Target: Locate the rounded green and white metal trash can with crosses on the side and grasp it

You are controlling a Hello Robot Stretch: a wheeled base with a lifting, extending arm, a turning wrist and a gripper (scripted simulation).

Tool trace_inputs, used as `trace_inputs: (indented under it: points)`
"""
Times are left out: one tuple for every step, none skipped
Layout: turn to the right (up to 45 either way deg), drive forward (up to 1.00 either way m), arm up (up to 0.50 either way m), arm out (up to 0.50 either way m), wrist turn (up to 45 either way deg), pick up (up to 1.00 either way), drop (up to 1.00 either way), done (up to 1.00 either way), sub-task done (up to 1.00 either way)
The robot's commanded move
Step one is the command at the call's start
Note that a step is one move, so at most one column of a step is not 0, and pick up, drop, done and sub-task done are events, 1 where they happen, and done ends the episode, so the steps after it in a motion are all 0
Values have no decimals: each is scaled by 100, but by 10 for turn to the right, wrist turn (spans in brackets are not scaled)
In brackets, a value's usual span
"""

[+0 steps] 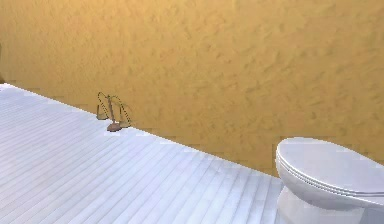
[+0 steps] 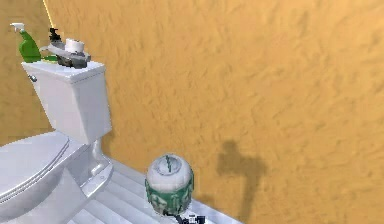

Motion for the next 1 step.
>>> trace_inputs:
  points:
    - [0, 0, 0, 0, 0, 0, 0, 100, 0]
